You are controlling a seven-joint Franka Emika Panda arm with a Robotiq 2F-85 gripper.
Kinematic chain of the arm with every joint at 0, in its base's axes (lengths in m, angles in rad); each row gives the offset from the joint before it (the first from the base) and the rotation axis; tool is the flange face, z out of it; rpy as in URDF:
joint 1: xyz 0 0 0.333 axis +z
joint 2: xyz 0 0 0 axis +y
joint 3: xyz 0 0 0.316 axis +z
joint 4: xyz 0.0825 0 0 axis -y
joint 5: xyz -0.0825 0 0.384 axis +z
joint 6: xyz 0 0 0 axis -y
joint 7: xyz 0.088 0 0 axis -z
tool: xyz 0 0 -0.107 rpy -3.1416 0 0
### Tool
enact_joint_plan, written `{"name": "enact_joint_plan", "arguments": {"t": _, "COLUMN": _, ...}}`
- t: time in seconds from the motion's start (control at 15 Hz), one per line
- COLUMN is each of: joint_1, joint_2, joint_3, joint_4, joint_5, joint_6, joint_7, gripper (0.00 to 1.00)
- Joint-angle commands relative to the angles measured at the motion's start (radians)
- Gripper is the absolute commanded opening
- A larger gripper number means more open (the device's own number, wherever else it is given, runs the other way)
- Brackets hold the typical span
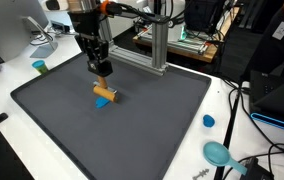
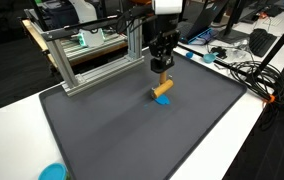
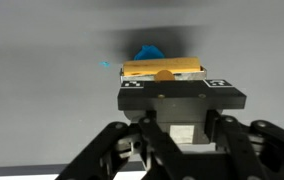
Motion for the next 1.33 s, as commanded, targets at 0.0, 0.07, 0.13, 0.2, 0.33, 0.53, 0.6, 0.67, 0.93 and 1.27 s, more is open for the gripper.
{"name": "enact_joint_plan", "arguments": {"t": 0.0, "joint_1": 0.030, "joint_2": 0.050, "joint_3": -0.031, "joint_4": 0.069, "joint_5": -0.065, "joint_6": -0.064, "joint_7": 0.108, "gripper": 0.22}}
{"name": "enact_joint_plan", "arguments": {"t": 0.07, "joint_1": 0.011, "joint_2": 0.028, "joint_3": -0.007, "joint_4": 0.020, "joint_5": -0.026, "joint_6": -0.017, "joint_7": 0.054, "gripper": 0.47}}
{"name": "enact_joint_plan", "arguments": {"t": 0.13, "joint_1": 0.015, "joint_2": 0.039, "joint_3": -0.012, "joint_4": 0.028, "joint_5": -0.037, "joint_6": -0.022, "joint_7": 0.073, "gripper": 0.47}}
{"name": "enact_joint_plan", "arguments": {"t": 0.2, "joint_1": 0.016, "joint_2": 0.041, "joint_3": -0.013, "joint_4": 0.031, "joint_5": -0.040, "joint_6": -0.016, "joint_7": 0.077, "gripper": 0.22}}
{"name": "enact_joint_plan", "arguments": {"t": 0.33, "joint_1": 0.018, "joint_2": 0.041, "joint_3": -0.016, "joint_4": 0.033, "joint_5": -0.048, "joint_6": -0.031, "joint_7": 0.077, "gripper": 0.22}}
{"name": "enact_joint_plan", "arguments": {"t": 0.53, "joint_1": 0.022, "joint_2": 0.057, "joint_3": -0.016, "joint_4": 0.046, "joint_5": -0.063, "joint_6": -0.102, "joint_7": 0.064, "gripper": 0.22}}
{"name": "enact_joint_plan", "arguments": {"t": 0.6, "joint_1": 0.020, "joint_2": 0.063, "joint_3": -0.011, "joint_4": 0.050, "joint_5": -0.056, "joint_6": -0.120, "joint_7": 0.048, "gripper": 0.22}}
{"name": "enact_joint_plan", "arguments": {"t": 0.67, "joint_1": 0.016, "joint_2": 0.068, "joint_3": -0.005, "joint_4": 0.054, "joint_5": -0.048, "joint_6": -0.128, "joint_7": 0.033, "gripper": 0.22}}
{"name": "enact_joint_plan", "arguments": {"t": 0.93, "joint_1": 0.007, "joint_2": 0.089, "joint_3": 0.002, "joint_4": 0.068, "joint_5": -0.029, "joint_6": -0.158, "joint_7": -0.007, "gripper": 0.22}}
{"name": "enact_joint_plan", "arguments": {"t": 1.27, "joint_1": -0.015, "joint_2": 0.114, "joint_3": -0.002, "joint_4": 0.110, "joint_5": 0.012, "joint_6": -0.240, "joint_7": -0.006, "gripper": 0.22}}
